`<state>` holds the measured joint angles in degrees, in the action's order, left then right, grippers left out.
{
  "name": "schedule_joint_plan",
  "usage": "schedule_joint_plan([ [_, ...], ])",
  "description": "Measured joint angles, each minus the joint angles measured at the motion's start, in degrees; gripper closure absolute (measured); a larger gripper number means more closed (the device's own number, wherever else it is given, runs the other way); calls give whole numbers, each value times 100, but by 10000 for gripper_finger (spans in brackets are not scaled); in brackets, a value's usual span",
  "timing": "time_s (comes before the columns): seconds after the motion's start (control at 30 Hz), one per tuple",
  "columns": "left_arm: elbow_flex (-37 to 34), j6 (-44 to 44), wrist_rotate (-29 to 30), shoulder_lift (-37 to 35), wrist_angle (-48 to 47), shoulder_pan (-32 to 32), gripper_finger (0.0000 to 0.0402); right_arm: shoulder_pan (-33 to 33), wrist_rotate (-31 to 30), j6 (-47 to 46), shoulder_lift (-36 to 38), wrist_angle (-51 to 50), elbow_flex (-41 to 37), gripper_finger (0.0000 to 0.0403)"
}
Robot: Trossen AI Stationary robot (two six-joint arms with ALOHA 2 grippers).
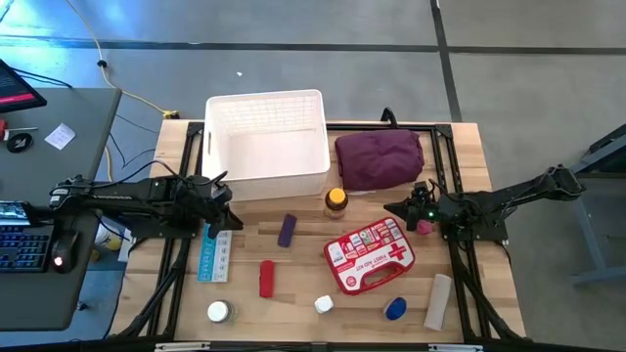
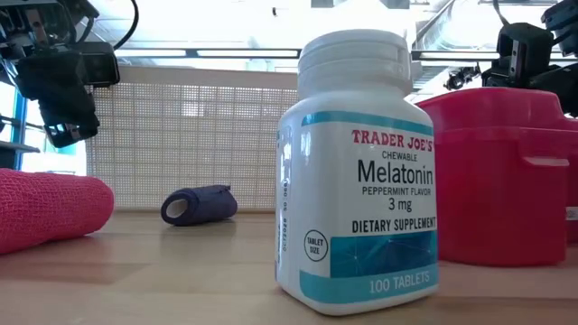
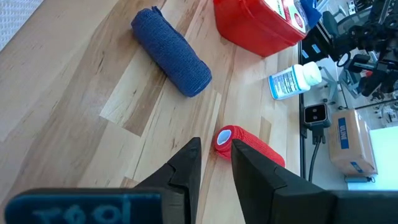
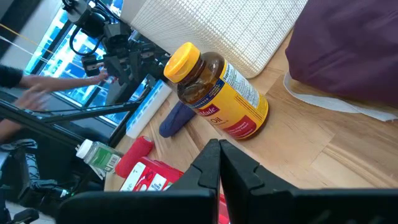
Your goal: Pick & place medical supplies in basket/bin
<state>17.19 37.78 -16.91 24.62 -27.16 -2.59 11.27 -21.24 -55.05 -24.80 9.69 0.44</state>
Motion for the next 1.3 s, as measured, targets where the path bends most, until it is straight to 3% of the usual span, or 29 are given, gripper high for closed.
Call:
schedule_joint_plan([
  [1.3,-2,9,126,0,69,0,277,0,0,-1,0,-1,0,402],
])
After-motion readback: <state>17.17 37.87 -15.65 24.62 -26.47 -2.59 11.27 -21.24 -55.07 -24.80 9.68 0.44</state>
